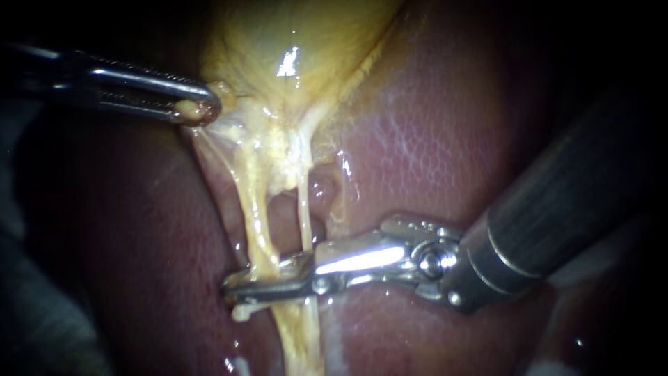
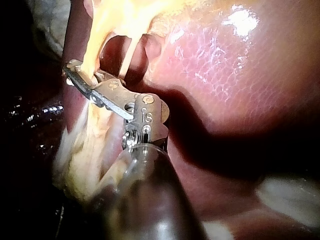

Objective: Going back second clip left tube

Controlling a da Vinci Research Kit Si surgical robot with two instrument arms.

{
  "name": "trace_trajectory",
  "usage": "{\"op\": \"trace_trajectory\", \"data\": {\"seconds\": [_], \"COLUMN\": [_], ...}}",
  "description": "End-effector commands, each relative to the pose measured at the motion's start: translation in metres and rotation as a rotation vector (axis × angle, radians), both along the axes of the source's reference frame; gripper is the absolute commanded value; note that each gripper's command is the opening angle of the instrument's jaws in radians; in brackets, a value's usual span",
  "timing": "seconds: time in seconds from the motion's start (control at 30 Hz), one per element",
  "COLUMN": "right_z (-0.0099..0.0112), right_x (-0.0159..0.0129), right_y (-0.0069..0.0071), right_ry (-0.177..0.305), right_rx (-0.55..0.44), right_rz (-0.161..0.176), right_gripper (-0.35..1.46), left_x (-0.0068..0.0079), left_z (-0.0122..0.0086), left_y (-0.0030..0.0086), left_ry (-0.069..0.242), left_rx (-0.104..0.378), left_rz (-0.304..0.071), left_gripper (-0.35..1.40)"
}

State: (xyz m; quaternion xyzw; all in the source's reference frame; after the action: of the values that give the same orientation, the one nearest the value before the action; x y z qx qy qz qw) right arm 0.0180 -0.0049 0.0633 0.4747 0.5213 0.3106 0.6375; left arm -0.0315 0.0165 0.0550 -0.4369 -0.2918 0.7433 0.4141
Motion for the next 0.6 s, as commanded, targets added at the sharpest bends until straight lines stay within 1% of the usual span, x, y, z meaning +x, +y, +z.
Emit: {"op": "trace_trajectory", "data": {"seconds": [0.03, 0.1, 0.17, 0.2, 0.27, 0.3, 0.43, 0.5, 0.53, 0.6], "right_z": [0.0000, 0.0000, 0.0001, 0.0002, 0.0003, 0.0004, 0.0007, 0.0009, 0.0010, 0.0011], "right_x": [0.0001, 0.0004, 0.0008, 0.0011, 0.0015, 0.0017, 0.0019, 0.0018, 0.0016, 0.0012], "right_y": [0.0000, 0.0001, 0.0002, 0.0003, 0.0004, 0.0004, 0.0008, 0.0009, 0.0010, 0.0011], "right_ry": [-0.001, 0.019, 0.021, 0.023, 0.018, 0.010, -0.047, -0.073, -0.081, -0.078], "right_rx": [-0.004, -0.078, -0.084, -0.095, -0.128, -0.149, -0.232, -0.249, -0.262, -0.289], "right_rz": [-0.001, -0.001, 0.005, 0.006, 0.010, 0.020, 0.055, 0.075, 0.083, 0.085], "right_gripper": [-0.29, 0.05, 0.28, 0.37, 0.43, 0.45, 0.49, 0.49, 0.49, 0.49], "left_x": [0.0000, 0.0000, 0.0000, 0.0000, 0.0000, 0.0000, 0.0000, 0.0000, 0.0000, 0.0001], "left_z": [0.0000, 0.0000, 0.0000, 0.0000, 0.0000, 0.0000, 0.0001, 0.0001, 0.0001, 0.0001], "left_y": [0.0000, 0.0000, 0.0000, 0.0000, 0.0000, 0.0000, 0.0000, 0.0000, 0.0000, 0.0000], "left_ry": [0.000, 0.000, 0.000, 0.000, 0.000, 0.000, 0.000, 0.000, 0.000, 0.000], "left_rx": [0.000, 0.000, 0.000, 0.000, 0.000, 0.000, 0.000, 0.000, 0.000, 0.000], "left_rz": [0.000, 0.000, 0.000, 0.000, 0.000, 0.000, 0.000, 0.000, 0.000, 0.000], "left_gripper": [-0.35, -0.35, -0.35, -0.35, -0.35, -0.35, -0.35, -0.35, -0.35, -0.35]}}
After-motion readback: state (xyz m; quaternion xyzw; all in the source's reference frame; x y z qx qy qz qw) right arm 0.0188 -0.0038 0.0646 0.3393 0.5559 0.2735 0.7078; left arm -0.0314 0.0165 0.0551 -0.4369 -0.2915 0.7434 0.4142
